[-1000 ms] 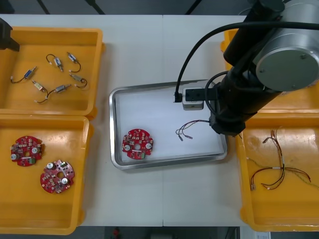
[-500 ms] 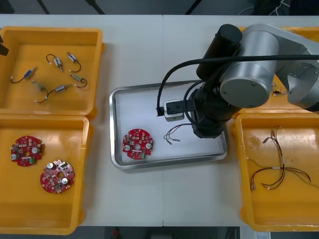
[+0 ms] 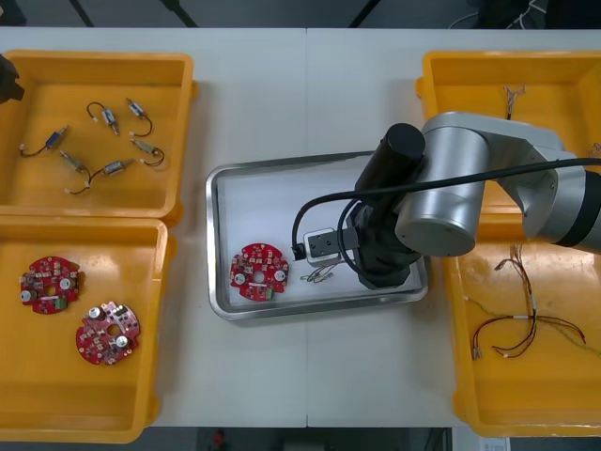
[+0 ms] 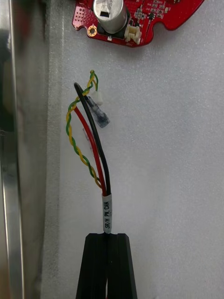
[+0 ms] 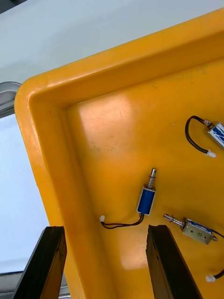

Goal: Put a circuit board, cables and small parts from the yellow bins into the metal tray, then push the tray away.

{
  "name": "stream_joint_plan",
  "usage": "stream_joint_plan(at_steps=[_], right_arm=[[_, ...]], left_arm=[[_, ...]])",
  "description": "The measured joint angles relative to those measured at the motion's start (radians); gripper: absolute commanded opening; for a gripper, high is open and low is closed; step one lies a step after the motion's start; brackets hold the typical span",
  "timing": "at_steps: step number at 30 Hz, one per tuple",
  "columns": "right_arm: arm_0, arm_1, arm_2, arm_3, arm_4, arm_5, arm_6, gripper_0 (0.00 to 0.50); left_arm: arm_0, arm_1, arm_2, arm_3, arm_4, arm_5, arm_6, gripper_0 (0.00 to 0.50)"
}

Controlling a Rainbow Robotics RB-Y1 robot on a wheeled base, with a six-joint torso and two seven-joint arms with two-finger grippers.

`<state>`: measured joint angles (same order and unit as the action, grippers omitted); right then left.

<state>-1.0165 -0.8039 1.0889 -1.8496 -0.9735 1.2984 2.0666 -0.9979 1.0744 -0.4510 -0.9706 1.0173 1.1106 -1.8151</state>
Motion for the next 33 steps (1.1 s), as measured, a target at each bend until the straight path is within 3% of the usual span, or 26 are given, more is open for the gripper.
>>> stream_joint_plan(at_steps=[4,7,8,9,10,11,12,14,16,26,33], right_arm=[[0.0,0.006,0.026,0.02,0.035,-0.036,0.0,0.0],[0.0,0.018,0.029,0.04,0.047,-0.043,0.0,0.068],[0.0,0.022,0.03,0.046,0.05,-0.044,0.0,0.113],[0.0,0.025,0.03,0.049,0.051,-0.044,0.0,0.113],[0.0,0.028,0.03,0.05,0.052,-0.044,0.0,0.239],[0.0,0.029,0.03,0.05,0.052,-0.044,0.0,0.279],[0.0,0.03,0.03,0.05,0.052,-0.044,0.0,0.383],[0.0,0.03,0.03,0.05,0.052,-0.044,0.0,0.471],[0.0,0.03,0.03,0.05,0.051,-0.043,0.0,0.5],[0.0,0.03,-0.016,0.029,0.028,0.049,0.0,0.5],[0.0,0.023,-0.125,-0.037,-0.044,0.159,-0.002,0.5]], left_arm=[[-0.021,-0.032,-0.011,0.05,-0.001,-0.033,0.0,0.5],[-0.027,-0.063,-0.011,0.085,-0.012,-0.052,0.0,0.5],[-0.03,-0.075,-0.011,0.101,-0.016,-0.061,0.0,0.5],[-0.034,-0.087,-0.011,0.116,-0.018,-0.068,0.0,0.5],[-0.038,-0.099,-0.011,0.132,-0.02,-0.076,0.0,0.5],[-0.042,-0.111,-0.011,0.149,-0.022,-0.082,-0.001,0.5],[-0.047,-0.121,-0.011,0.163,-0.023,-0.086,-0.001,0.5],[-0.055,-0.137,-0.014,0.183,-0.024,-0.093,-0.001,0.5],[-0.061,-0.145,-0.027,0.192,-0.024,-0.103,-0.002,0.5],[-0.067,-0.147,-0.145,0.209,-0.022,-0.135,-0.012,0.5],[-0.067,-0.148,-0.194,0.22,-0.009,-0.145,-0.012,0.5]])
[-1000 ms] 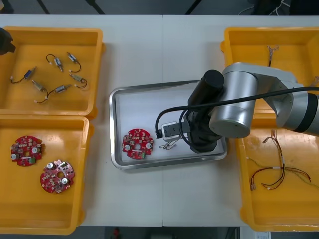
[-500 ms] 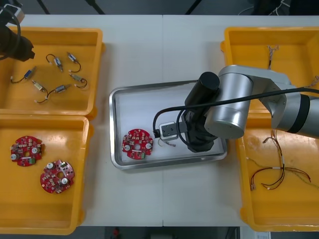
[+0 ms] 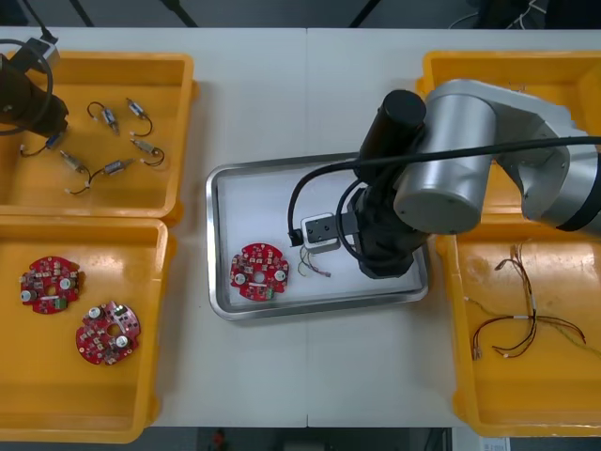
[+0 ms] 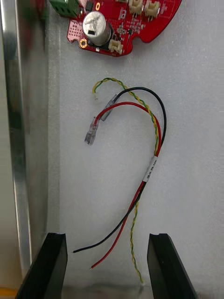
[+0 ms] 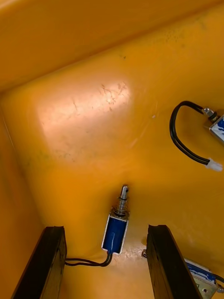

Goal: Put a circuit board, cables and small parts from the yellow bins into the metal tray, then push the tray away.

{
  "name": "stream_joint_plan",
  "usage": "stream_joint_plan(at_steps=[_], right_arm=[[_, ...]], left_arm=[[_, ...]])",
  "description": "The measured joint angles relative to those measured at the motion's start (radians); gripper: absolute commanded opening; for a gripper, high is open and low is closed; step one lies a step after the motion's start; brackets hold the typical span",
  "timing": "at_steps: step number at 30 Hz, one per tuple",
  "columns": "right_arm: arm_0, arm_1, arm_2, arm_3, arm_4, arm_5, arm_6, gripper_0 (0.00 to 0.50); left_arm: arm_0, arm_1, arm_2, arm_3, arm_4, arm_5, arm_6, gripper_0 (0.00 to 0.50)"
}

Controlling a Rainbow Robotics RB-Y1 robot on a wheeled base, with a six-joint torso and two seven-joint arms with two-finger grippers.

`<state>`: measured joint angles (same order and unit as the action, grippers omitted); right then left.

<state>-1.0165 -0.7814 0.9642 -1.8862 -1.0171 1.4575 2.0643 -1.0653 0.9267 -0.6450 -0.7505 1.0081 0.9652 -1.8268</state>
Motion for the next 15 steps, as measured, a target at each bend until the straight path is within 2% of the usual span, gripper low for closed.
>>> stream_joint_plan(at_steps=[8,15], right_arm=[[0.006,-0.043,-0.163,-0.041,-0.135,0.114,-0.024,0.5],[0.099,-0.071,-0.383,-0.071,-0.195,0.167,-0.091,0.5]], left_arm=[[0.0,-0.021,-0.041,0.054,0.06,-0.028,0.0,0.5],[-0.001,-0.046,-0.041,0.092,0.076,-0.04,-0.002,0.5]])
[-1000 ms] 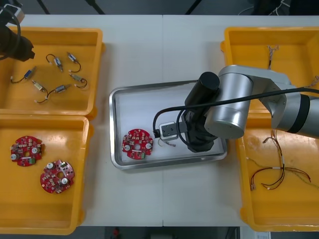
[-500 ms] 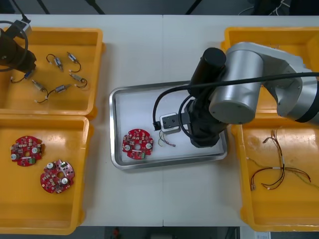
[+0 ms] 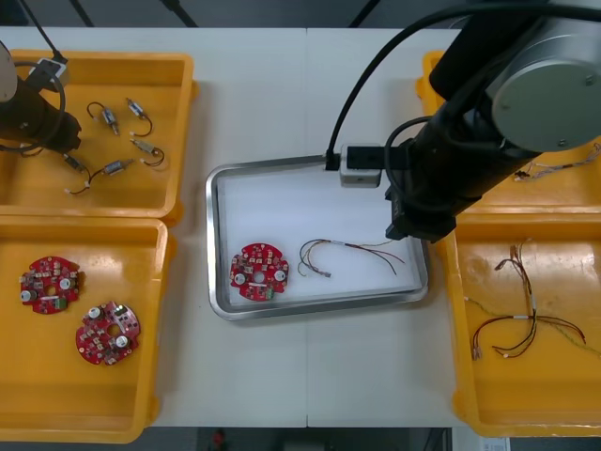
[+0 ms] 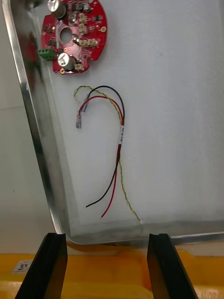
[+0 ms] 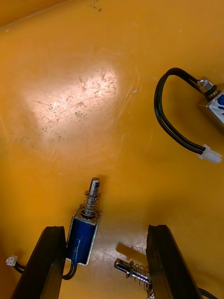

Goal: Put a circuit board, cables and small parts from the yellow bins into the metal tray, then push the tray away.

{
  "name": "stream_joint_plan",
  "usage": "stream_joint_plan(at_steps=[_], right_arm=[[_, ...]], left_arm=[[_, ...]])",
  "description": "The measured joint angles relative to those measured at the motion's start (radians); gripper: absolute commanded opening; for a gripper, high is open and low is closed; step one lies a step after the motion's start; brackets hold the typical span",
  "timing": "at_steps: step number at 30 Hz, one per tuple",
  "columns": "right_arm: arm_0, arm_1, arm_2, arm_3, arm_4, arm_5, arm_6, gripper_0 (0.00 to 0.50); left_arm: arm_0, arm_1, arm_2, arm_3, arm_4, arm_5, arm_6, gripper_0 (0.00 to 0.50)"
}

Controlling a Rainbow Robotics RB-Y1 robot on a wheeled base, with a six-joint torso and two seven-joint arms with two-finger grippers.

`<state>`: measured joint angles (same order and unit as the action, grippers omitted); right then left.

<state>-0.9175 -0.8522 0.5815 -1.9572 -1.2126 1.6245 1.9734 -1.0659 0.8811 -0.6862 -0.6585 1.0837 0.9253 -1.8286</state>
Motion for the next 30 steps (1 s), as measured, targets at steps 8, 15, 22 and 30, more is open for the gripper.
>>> stream_joint_plan(at_steps=[8,15,22,30], right_arm=[[0.09,-0.065,-0.135,-0.034,-0.003,0.022,-0.244,0.5],[0.155,-0.115,-0.229,-0.036,0.02,0.053,-0.455,0.5],[0.221,-0.155,-0.322,-0.016,0.034,0.056,-0.603,0.5],[0.232,-0.194,-0.365,0.084,0.045,0.056,-0.713,0.5]], left_arm=[[0.0,-0.002,0.0,0.023,0.012,-0.031,-0.001,0.5],[0.0,-0.003,0.0,0.05,0.025,-0.074,-0.003,0.5],[0.0,-0.004,0.0,0.079,0.056,-0.076,-0.008,0.5],[0.0,-0.004,0.0,0.08,0.1,-0.076,-0.009,0.5]])
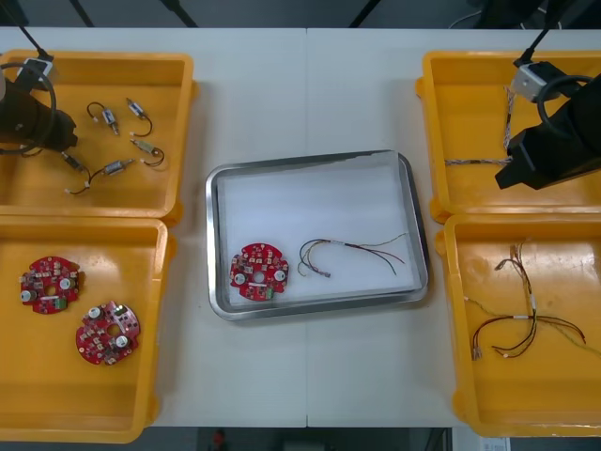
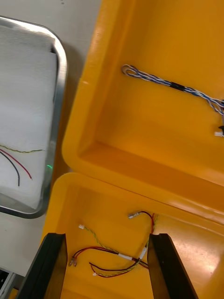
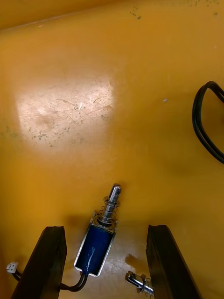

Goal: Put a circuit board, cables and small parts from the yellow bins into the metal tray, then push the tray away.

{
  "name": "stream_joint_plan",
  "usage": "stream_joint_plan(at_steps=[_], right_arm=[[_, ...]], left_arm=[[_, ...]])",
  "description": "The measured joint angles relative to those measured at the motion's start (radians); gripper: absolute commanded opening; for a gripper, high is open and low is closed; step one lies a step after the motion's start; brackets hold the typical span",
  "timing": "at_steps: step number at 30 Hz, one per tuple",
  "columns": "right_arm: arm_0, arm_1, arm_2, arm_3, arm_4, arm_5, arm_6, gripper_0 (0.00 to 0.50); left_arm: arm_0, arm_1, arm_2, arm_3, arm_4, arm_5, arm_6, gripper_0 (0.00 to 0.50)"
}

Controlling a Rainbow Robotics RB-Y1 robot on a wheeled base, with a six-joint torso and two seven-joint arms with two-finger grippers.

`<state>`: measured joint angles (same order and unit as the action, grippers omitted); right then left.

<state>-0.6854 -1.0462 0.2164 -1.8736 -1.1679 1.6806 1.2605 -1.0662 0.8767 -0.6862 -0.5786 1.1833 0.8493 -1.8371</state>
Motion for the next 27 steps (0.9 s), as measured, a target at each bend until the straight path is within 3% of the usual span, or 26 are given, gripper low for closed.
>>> stream_joint_plan(at_steps=[12,23,25,26,27], right_arm=[[0.0,-0.075,-0.005,0.23,0.0,-0.08,0.0,0.5],[0.0,-0.089,-0.006,0.385,0.006,-0.168,0.001,0.5],[0.0,-0.089,-0.006,0.395,0.017,-0.175,0.002,0.5],[0.0,-0.089,-0.006,0.399,0.02,-0.178,0.004,0.5],[0.0,-0.089,-0.006,0.402,0.023,-0.182,0.006,0.5]], left_arm=[[0.0,-0.002,0.0,0.008,0.021,0.0,0.0,0.5],[0.0,-0.003,0.0,0.034,0.043,-0.012,-0.047,0.494],[0.0,-0.003,-0.001,0.035,0.05,-0.012,-0.101,0.255],[0.0,-0.003,-0.003,0.035,0.054,-0.012,-0.129,0.197],[0.0,-0.003,-0.006,0.035,0.059,-0.012,-0.156,0.099]])
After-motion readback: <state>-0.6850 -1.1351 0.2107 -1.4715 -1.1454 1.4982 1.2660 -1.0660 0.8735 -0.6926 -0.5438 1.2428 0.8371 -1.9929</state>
